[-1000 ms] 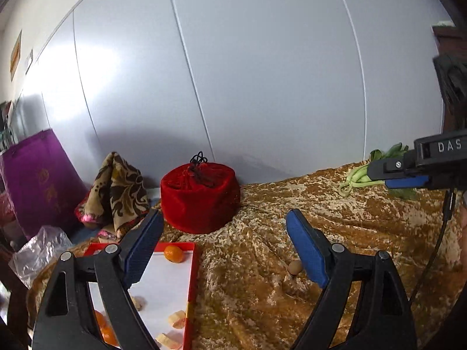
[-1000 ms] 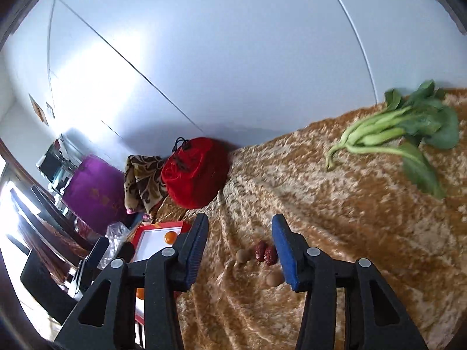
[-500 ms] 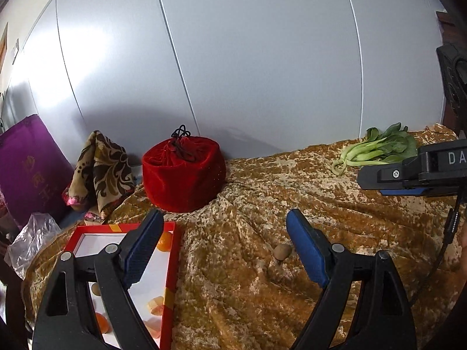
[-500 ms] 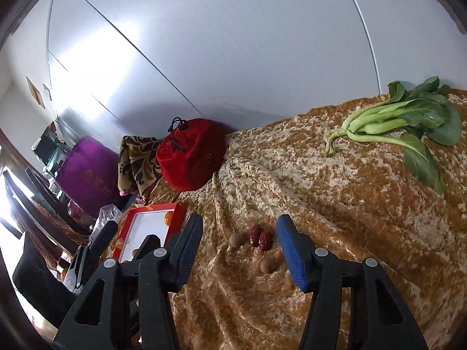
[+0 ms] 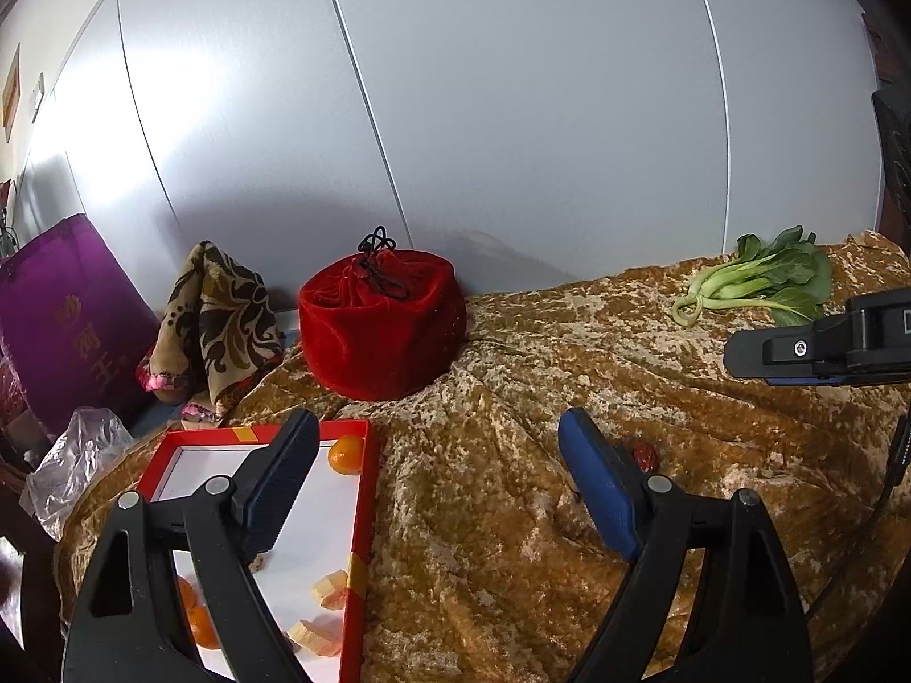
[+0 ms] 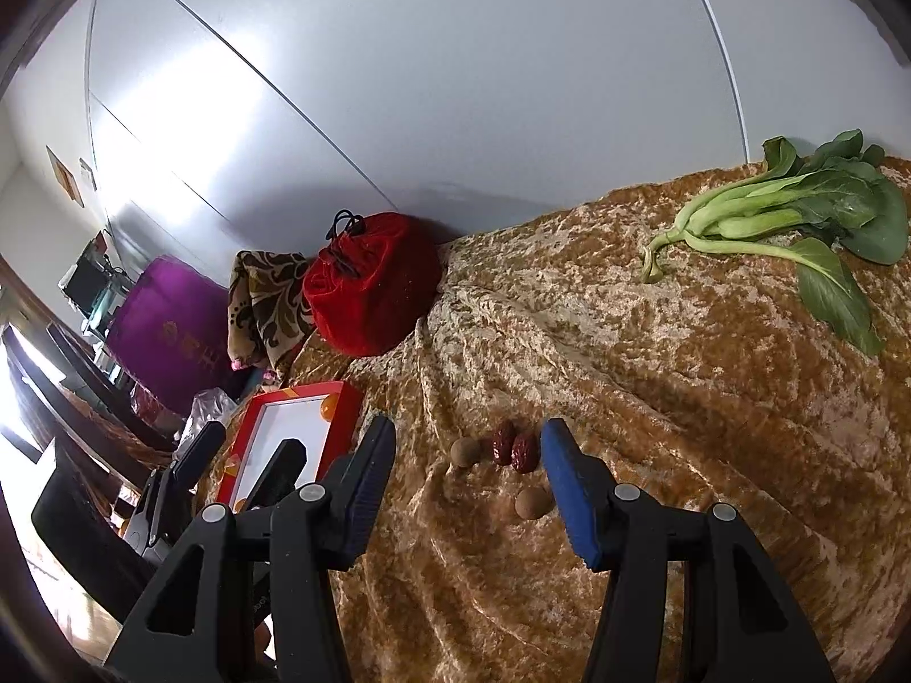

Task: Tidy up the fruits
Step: 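Lower the right tool onto a brown tuber and close it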

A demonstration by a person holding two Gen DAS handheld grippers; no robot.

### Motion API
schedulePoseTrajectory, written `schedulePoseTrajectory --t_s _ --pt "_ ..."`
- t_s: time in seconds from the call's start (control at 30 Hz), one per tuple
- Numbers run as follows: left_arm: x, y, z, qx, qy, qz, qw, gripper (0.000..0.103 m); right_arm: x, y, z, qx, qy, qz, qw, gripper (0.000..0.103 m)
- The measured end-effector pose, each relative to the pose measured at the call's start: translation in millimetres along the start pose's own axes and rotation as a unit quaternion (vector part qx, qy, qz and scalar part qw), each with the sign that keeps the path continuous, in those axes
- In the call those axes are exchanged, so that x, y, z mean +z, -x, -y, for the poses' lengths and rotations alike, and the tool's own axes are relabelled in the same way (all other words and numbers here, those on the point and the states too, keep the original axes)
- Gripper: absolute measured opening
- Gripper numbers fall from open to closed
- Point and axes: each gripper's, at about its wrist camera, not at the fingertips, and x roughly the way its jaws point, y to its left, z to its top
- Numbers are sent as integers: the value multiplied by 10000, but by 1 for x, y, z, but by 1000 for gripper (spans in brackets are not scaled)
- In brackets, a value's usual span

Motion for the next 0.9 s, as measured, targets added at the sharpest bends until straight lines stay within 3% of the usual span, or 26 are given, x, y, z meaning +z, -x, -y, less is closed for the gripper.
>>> schedulePoseTrajectory --t_s 0.73,0.9 --pt "-6 -7 -12 150 -124 -123 9997 87 -4 -8 -8 25 56 -131 9999 56" --pt "-10 -23 -12 268 -349 -523 9977 87 -7 -14 -7 85 -30 -308 9995 56"
